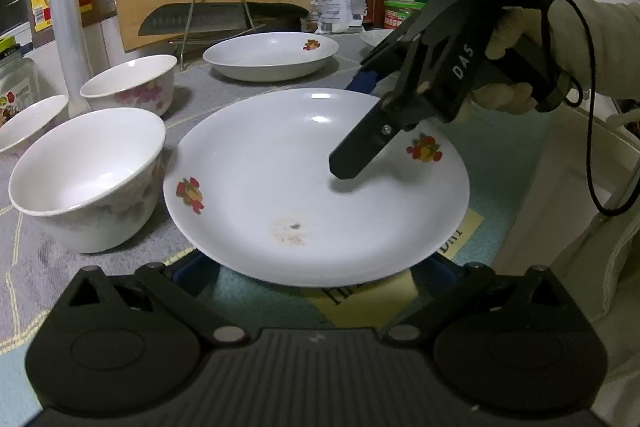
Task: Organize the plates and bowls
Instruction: 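Lift the floral plate off the towel with the right gripper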
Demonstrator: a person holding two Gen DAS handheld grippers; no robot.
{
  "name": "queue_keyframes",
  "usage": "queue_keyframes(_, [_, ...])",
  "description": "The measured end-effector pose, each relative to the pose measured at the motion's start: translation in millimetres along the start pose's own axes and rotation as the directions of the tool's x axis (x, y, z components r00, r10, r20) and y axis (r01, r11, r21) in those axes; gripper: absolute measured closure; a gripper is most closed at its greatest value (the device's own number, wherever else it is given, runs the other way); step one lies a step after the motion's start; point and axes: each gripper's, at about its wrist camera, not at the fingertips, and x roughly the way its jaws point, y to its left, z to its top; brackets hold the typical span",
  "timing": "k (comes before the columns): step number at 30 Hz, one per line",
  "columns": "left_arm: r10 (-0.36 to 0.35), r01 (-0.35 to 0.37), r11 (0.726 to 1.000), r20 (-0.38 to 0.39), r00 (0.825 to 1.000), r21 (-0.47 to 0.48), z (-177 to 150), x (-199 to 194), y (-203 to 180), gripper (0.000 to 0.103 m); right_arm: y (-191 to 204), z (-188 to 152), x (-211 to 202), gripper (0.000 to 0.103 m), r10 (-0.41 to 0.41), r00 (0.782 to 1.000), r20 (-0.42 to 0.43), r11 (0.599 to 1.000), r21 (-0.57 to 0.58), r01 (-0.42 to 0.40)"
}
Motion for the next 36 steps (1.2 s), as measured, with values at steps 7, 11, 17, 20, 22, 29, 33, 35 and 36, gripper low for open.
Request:
queue_keyframes(7, [-0.012,0.012,1.0,-0.003,1.0,0.01,0.5,-0.4,1.0,0.003,-4.0,2.2,-1.2,0.0,0.02,1.0,-0.003,1.0,0.022,-0.02])
queue_keyframes(11, [-0.013,0.013,1.0,-0.005,1.0,0.013,0.9,0.4,1.3,0.003,-5.8,4.2,-0.3,0.001,0.02,1.0,-0.001,0.999,0.029,-0.02])
queue_keyframes(17, [-0.017,0.017,1.0,-0.005,1.0,0.016,0.5,0.9,2.4,0.003,-8.6,8.6,-0.9,0.008,0.033,0.999,-0.007,0.998,0.048,-0.033])
queue_keyframes(20, [-0.017,0.017,1.0,-0.007,1.0,0.017,0.9,1.1,2.6,0.002,-9.3,11.0,-0.6,0.008,0.043,0.999,-0.016,0.997,0.066,-0.042])
queue_keyframes(22, [-0.016,0.016,1.0,-0.009,1.0,0.018,1.4,1.3,2.5,0.002,-9.9,12.0,-0.5,0.008,0.048,0.999,-0.023,0.996,0.072,-0.047])
queue_keyframes(29, [-0.007,0.007,1.0,-0.022,1.0,0.019,3.4,2.2,0.7,0.002,-11.7,15.0,-0.2,0.009,0.065,0.997,-0.039,0.994,0.091,-0.062])
queue_keyframes(33, [-0.004,0.005,1.0,-0.029,1.0,0.02,4.3,2.7,0.2,0.002,-11.0,15.4,-0.3,0.008,0.061,0.997,-0.044,0.994,0.089,-0.056])
queue_keyframes(35, [-0.003,0.004,1.0,-0.032,0.999,0.02,5.0,3.0,0.0,0.002,-11.0,16.0,-1.0,0.008,0.06,0.997,-0.044,0.995,0.088,-0.056])
queue_keyframes(36, [-0.002,0.003,1.0,-0.033,0.999,0.02,5.2,3.1,-0.2,0.002,-10.4,16.1,-2.0,0.008,0.059,0.997,-0.044,0.995,0.083,-0.055])
